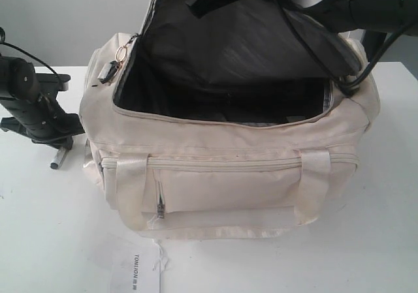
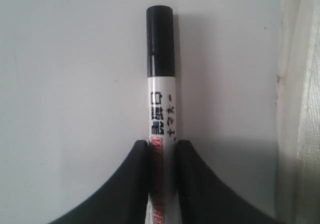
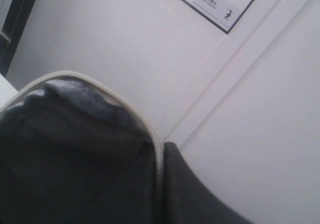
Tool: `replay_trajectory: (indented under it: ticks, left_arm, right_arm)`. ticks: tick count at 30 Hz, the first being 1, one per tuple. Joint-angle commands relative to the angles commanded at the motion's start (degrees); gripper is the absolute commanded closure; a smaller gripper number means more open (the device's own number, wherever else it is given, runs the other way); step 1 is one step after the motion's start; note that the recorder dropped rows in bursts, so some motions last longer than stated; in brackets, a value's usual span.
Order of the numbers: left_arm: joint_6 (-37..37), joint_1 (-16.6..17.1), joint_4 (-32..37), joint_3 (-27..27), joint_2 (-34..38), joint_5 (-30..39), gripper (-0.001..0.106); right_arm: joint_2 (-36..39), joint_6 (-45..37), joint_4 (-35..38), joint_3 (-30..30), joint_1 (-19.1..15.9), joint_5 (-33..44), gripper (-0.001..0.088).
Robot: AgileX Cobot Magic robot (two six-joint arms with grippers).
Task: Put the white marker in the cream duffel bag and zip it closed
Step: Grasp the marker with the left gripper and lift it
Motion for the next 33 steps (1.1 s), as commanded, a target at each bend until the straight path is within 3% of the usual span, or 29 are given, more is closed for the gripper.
replay_trajectory:
  ticks: [14,27,33]
  left_arm:
    - [-0.5,2.2,2.4,0.4,-12.5,4.3,0.105]
    - [-0.5,2.2,2.5,10.7,-28.1,-0.5,0.105]
    - [-1.5,2.2,2.5,19.3,-38.3,-8.7,0.105]
  right_arm:
    - [0.0,0.0,0.0,0.0,0.0,0.0,0.0868]
    - [0.0,0.0,0.0,0.0,0.0,-0.2,0.0868]
    - [0.0,0.0,0.0,0.0,0.0,-0.1,0.0868]
